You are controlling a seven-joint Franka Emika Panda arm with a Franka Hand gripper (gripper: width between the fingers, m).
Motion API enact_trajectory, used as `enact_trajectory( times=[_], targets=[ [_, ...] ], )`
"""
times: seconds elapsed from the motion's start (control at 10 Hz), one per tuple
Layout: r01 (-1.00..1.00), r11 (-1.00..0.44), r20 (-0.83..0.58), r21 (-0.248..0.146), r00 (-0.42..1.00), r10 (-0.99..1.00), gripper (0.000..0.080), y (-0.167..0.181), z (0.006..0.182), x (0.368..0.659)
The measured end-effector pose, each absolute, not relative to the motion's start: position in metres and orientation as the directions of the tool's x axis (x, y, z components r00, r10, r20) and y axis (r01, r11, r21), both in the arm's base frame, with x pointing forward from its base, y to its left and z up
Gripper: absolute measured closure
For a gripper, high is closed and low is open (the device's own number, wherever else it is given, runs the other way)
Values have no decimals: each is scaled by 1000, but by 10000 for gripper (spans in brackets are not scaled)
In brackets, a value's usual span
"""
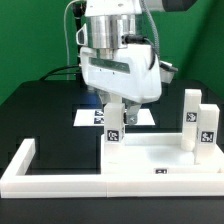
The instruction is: Assemble desk
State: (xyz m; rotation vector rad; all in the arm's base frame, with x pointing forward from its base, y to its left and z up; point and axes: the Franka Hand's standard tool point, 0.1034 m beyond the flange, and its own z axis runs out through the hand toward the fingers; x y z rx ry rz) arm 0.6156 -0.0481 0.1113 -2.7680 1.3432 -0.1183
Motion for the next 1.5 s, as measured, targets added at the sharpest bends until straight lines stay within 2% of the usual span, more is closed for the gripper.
enact_trajectory(
  times=[0.1, 0.2, 0.5, 0.7, 0.8, 0.9, 1.1, 1.2, 1.3, 1.5],
  targets=[
    [-647, -757, 81, -93, 752, -654, 151, -47, 111, 620],
    [-561, -822, 98, -94, 817, -569, 151, -44, 110, 620],
    [-536, -840, 103, -89, 834, -543, 151, -45, 109, 619],
    [-553, -828, 102, -89, 822, -560, 418, -46, 109, 619],
    [-608, -788, 96, -94, 783, -615, 508, -48, 109, 619],
    [-652, -751, 90, -100, 746, -660, 508, -48, 108, 619],
    [-760, -640, 72, -112, 636, -768, 508, -47, 108, 619],
    [-859, -498, 37, -115, 497, -867, 508, -48, 108, 621],
    [-925, -368, 0, -100, 369, -929, 508, -45, 108, 625],
    [-997, 5, -69, -80, 0, -998, 508, -38, 110, 635]
  ],
)
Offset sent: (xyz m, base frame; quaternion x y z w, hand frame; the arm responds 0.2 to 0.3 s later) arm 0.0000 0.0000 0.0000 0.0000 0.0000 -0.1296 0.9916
